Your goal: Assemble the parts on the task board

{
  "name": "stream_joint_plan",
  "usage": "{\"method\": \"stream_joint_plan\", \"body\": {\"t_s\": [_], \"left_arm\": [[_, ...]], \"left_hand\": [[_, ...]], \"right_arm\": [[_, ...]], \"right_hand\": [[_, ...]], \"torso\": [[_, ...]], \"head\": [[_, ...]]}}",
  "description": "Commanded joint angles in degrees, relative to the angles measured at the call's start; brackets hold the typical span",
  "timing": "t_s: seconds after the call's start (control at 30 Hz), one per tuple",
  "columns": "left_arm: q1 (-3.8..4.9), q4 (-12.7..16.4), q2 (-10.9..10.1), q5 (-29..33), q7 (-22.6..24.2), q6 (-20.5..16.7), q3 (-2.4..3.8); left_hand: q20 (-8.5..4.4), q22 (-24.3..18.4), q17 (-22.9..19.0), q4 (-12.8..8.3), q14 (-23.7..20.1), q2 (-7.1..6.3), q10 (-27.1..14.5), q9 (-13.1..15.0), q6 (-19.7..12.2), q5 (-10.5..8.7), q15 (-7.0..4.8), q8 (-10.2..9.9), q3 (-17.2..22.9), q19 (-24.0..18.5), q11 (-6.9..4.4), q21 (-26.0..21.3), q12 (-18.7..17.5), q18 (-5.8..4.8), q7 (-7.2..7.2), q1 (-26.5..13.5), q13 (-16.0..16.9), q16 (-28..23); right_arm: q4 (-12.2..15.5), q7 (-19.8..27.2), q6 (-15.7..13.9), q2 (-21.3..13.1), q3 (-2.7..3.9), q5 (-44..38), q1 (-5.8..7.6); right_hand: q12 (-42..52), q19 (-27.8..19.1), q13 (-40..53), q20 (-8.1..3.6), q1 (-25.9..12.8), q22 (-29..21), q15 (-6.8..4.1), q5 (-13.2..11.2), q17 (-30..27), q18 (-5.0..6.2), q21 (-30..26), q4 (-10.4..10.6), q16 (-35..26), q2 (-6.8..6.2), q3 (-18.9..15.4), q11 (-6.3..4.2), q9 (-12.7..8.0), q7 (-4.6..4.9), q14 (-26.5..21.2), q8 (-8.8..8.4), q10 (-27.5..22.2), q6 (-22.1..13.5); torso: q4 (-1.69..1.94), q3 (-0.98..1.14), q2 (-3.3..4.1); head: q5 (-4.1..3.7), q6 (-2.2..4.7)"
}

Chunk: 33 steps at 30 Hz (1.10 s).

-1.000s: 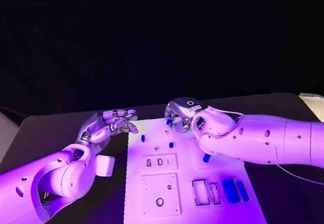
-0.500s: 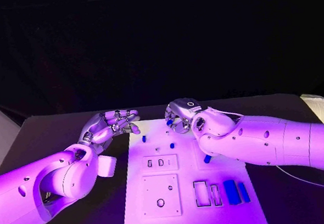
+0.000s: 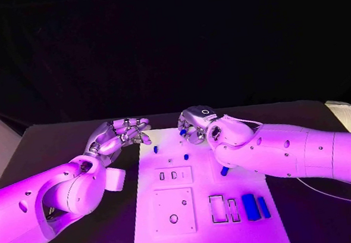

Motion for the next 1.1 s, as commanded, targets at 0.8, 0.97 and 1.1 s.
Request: {"method": "stream_joint_plan", "body": {"t_s": [0.8,0.97,1.1], "left_arm": [[0.10,0.14,-0.37,-0.66,1.00,0.52,0.05],[0.10,-0.20,-0.49,-0.65,1.01,0.54,0.05],[0.10,-0.55,-0.51,-0.62,1.02,0.59,0.05]], "left_hand": [[-0.01,0.37,0.09,-0.25,-0.52,0.59,-0.36,0.17,-0.23,-0.21,0.04,-0.15,0.62,-0.81,-0.14,0.80,0.18,0.48,-0.20,0.42,0.07,-0.33],[-0.01,0.37,0.09,-0.25,-0.52,0.59,-0.36,0.17,-0.23,-0.21,0.04,-0.15,0.62,-0.81,-0.14,0.80,0.18,0.48,-0.20,0.42,0.07,-0.33],[-0.01,0.37,0.09,-0.25,-0.52,0.59,-0.36,0.17,-0.23,-0.21,0.04,-0.15,0.62,-0.81,-0.14,0.80,0.18,0.48,-0.20,0.42,0.07,-0.33]], "right_arm": [[1.02,4.18,-0.26,-2.32,-0.10,2.31,-0.04],[4.11,5.67,-2.62,-5.52,-0.10,3.91,-0.08],[7.97,8.98,-6.51,-9.25,-0.02,7.83,-0.05]], "right_hand": [[0.28,-5.90,-2.15,1.67,-2.12,-13.15,1.99,0.29,-8.56,2.62,-12.25,0.36,-4.48,-1.73,-2.28,1.91,0.13,1.00,-0.94,-3.76,-10.46,-5.56],[0.38,-5.91,-2.17,1.69,-2.08,-13.31,2.00,0.40,-8.90,2.64,-12.44,0.42,-4.66,-1.61,-2.49,1.92,0.05,1.06,-1.01,-3.92,-10.39,-5.69],[1.55,-4.78,-1.73,1.59,-1.93,-11.55,1.78,0.59,-7.77,2.26,-11.10,0.73,-4.02,-1.13,-2.42,1.60,-0.02,1.03,-0.65,-3.87,-7.34,-4.98]], "torso": [[-0.06,0.04,0.00],[-0.22,0.23,0.01],[-0.40,0.26,-0.12]], "head": [[0.01,-0.23],[0.19,-0.32],[-0.08,-0.03]]}}
